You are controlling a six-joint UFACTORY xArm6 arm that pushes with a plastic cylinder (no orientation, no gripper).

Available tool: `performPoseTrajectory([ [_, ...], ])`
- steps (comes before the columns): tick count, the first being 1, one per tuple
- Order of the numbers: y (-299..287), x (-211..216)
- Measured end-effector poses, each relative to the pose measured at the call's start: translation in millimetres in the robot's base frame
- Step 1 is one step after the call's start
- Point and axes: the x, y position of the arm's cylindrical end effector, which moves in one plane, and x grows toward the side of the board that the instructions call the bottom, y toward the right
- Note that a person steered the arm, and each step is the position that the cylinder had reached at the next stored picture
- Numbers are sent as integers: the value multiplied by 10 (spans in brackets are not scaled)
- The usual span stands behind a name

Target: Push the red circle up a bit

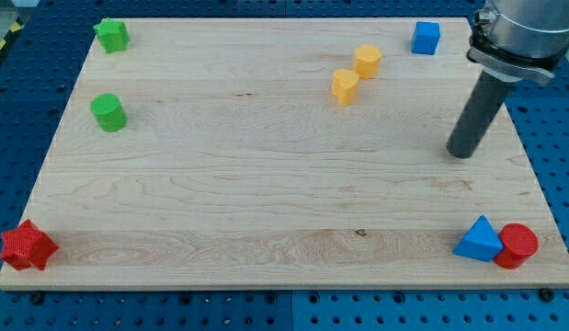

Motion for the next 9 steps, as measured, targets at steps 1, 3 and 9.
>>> performPoseTrajectory([
  [1, 405, 294],
  [3, 405, 859],
  [9, 471, 1516],
])
